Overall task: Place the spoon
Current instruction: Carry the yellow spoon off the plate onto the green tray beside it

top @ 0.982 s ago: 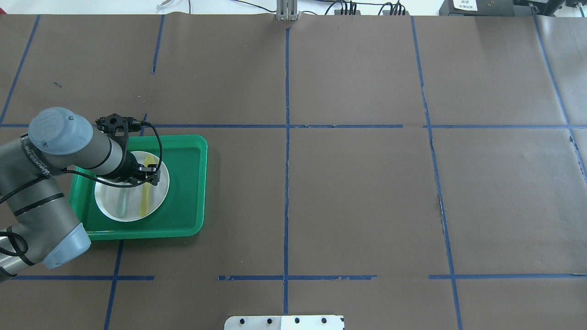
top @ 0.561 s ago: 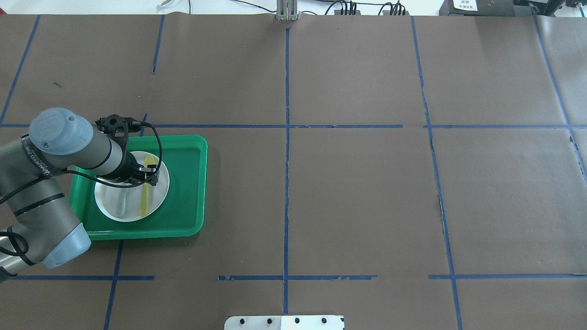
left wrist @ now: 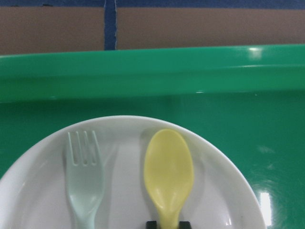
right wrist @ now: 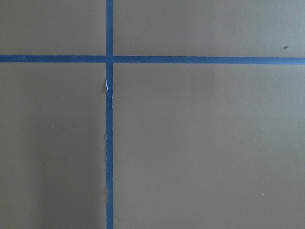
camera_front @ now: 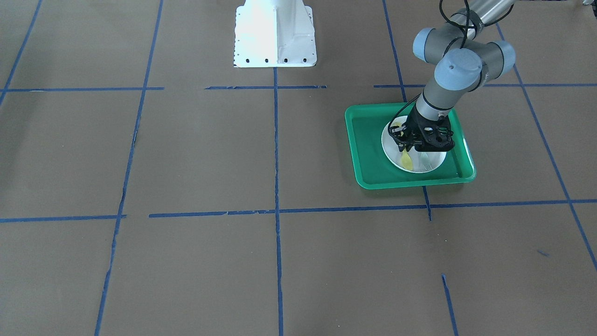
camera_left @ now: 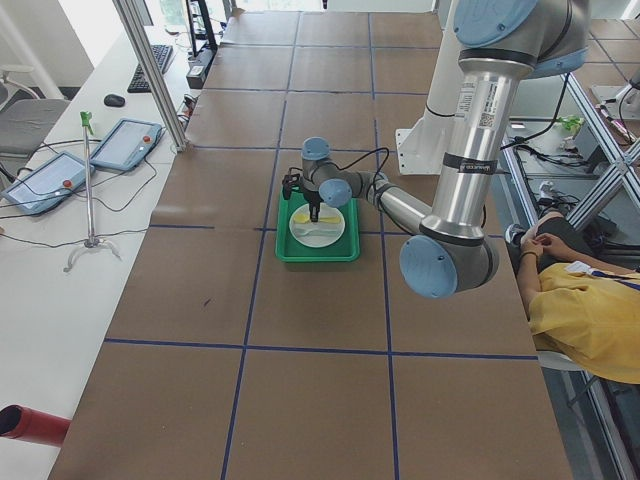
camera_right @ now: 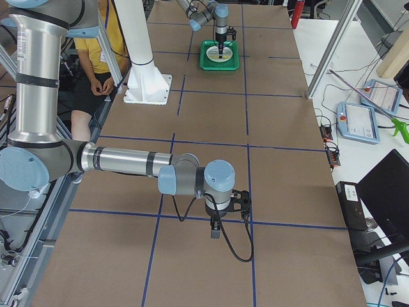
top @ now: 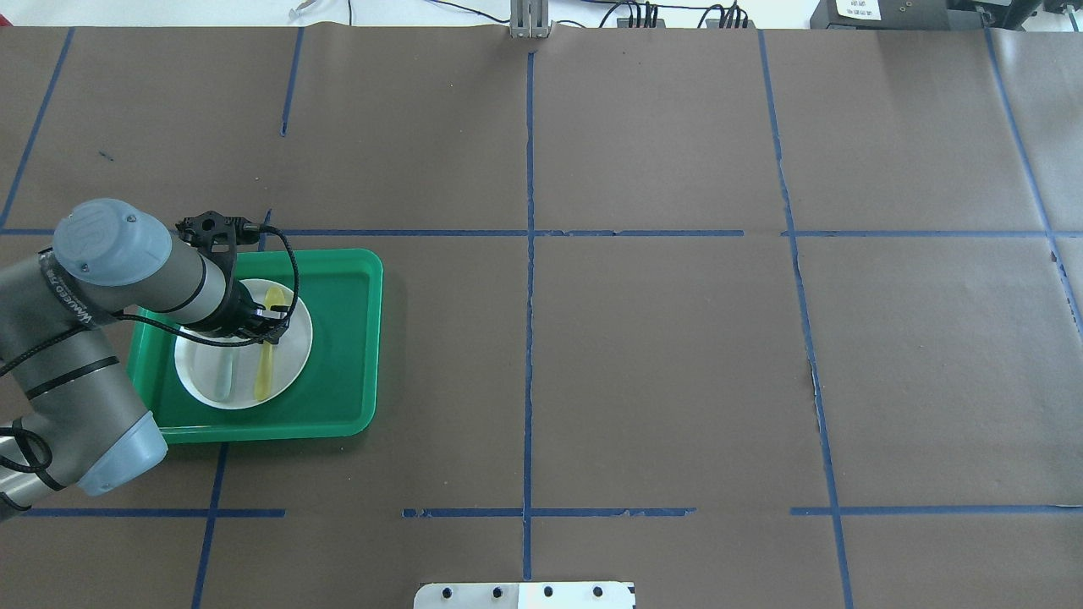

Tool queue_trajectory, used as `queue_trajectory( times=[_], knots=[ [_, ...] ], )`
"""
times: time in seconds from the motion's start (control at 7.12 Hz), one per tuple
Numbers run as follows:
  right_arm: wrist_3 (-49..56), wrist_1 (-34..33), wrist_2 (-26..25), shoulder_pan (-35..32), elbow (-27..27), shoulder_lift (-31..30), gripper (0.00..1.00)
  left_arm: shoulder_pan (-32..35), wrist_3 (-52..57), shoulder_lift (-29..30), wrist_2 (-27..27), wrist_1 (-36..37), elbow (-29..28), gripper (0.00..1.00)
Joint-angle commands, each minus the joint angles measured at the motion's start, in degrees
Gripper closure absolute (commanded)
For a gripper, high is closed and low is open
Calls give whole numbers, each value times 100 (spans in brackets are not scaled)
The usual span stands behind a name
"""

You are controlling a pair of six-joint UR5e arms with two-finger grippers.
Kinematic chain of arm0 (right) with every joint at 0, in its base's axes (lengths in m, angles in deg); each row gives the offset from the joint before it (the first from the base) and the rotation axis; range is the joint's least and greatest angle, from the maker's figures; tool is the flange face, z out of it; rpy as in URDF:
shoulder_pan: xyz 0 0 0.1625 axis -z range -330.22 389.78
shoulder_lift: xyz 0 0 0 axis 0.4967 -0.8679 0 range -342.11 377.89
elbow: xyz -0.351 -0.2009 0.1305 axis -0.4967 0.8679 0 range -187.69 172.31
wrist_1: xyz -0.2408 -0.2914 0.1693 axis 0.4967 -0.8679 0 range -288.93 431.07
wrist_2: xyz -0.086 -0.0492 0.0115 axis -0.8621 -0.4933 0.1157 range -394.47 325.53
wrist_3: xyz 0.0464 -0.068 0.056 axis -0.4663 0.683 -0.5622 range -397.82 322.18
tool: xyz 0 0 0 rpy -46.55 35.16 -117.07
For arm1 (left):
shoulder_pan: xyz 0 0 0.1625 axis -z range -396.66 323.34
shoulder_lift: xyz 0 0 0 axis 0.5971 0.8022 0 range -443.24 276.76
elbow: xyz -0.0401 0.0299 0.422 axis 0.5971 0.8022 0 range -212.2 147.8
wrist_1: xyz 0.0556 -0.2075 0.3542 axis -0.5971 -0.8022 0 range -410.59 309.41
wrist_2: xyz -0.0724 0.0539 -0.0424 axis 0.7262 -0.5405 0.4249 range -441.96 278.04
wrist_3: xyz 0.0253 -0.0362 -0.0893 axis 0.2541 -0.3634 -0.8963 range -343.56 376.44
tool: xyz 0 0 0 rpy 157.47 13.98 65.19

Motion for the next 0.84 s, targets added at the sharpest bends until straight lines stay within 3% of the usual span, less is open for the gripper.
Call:
queue_trajectory(
  times=[0.0, 0.42, 0.7],
  knots=[
    [0, 0, 0, 0, 0, 0, 0, 25, 5, -44, -4, 52, 99, 100],
    [0, 0, 0, 0, 0, 0, 0, 78, -195, 25, -12, 489, 476, 100],
    [0, 0, 0, 0, 0, 0, 0, 0, -765, 691, -21, 781, 294, 100]
  ],
)
